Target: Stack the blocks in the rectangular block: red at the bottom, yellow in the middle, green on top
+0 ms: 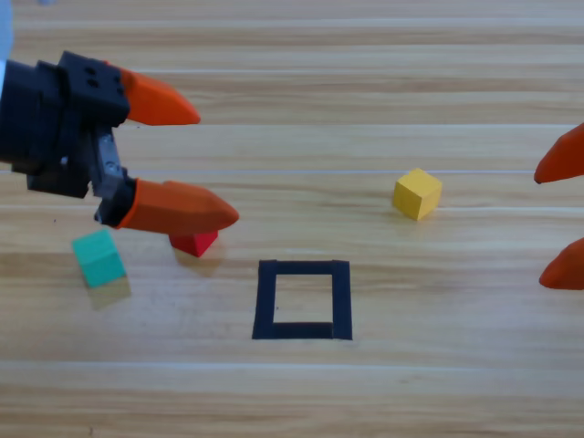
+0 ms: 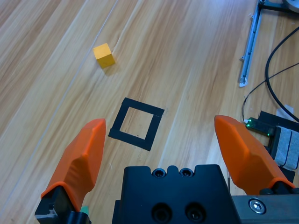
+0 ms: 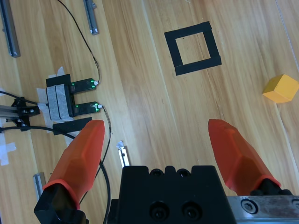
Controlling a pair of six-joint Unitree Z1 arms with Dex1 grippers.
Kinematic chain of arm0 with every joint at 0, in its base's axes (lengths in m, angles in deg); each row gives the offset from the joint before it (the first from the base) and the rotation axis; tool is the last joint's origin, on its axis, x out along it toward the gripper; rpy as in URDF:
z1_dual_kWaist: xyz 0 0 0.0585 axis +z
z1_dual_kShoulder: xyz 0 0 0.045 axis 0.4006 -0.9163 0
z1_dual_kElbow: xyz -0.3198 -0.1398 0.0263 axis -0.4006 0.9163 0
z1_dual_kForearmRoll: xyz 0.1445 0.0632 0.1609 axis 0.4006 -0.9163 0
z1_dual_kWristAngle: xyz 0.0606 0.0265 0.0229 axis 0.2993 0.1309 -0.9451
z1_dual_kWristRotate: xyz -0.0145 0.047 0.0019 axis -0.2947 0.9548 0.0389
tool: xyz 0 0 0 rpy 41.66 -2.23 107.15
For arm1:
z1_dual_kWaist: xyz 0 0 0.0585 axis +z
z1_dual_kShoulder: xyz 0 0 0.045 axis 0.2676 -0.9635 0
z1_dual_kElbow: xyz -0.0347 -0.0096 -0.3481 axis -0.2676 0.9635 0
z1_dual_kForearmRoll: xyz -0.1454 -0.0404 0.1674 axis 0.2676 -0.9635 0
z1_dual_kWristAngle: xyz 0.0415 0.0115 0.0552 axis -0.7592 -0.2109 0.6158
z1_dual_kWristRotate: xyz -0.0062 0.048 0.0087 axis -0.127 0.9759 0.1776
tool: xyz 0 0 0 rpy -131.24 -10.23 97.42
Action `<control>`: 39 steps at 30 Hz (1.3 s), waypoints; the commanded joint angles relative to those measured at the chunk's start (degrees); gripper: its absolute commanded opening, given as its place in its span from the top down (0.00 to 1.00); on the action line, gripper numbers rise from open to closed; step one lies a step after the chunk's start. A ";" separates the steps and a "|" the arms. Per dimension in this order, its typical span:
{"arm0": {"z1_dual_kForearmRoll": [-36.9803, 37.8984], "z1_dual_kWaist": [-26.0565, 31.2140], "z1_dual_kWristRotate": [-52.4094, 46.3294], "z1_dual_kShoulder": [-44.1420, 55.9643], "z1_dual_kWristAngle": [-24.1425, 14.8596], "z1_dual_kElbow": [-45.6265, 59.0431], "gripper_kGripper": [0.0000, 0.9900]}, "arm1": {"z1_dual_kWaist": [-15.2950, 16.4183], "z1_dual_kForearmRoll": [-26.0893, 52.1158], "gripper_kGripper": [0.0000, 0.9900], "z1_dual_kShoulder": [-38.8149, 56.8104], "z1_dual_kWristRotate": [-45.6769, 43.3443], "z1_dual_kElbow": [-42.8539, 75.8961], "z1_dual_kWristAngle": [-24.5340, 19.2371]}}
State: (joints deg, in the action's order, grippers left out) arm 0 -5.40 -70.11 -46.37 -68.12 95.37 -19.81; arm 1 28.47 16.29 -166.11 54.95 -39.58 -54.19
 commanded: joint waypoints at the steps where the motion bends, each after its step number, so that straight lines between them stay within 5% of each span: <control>1: -0.24 -0.62 -0.43 0.01 -1.04 1.51 0.00 | 1.54 1.64 0.01 -2.36 -0.12 1.41 -0.98; 7: -0.15 -0.62 -0.43 0.01 -1.39 1.51 0.00 | 1.54 2.43 0.01 -1.57 1.29 1.06 -3.09; 12: -0.24 -0.53 -1.40 0.01 -2.71 0.89 0.00 | -0.13 4.80 0.01 -4.82 3.49 -2.10 -14.78; 15: -1.30 -0.53 -5.00 -1.04 -7.54 -1.74 0.00 | -3.91 5.24 0.01 -12.29 6.03 -6.14 -15.40; 18: -5.87 0.17 -11.77 -6.23 -16.60 -8.69 0.03 | -4.97 5.33 0.01 -18.62 9.99 -9.48 -15.75; 20: -12.46 3.60 -16.25 -12.12 -18.71 -15.45 0.03 | -4.97 5.59 0.01 -21.61 12.98 -11.15 -16.54; 23: -20.19 8.26 -21.62 -19.94 -18.62 -23.01 0.03 | -4.97 5.59 0.01 -26.09 16.76 -14.05 -19.44; 30: -21.25 15.82 -26.98 -26.27 -14.49 -22.57 0.01 | -4.97 5.07 0.01 -34.88 18.16 -17.75 -29.99; 39: -23.88 17.05 -26.10 -33.47 -14.05 -24.59 0.00 | -4.97 -0.65 0.01 -47.62 13.42 -26.71 -31.04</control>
State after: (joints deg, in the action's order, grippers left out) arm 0 -28.55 -54.18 -73.37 -96.50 81.04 -43.46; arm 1 24.68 17.01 -206.52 69.15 -64.16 -84.14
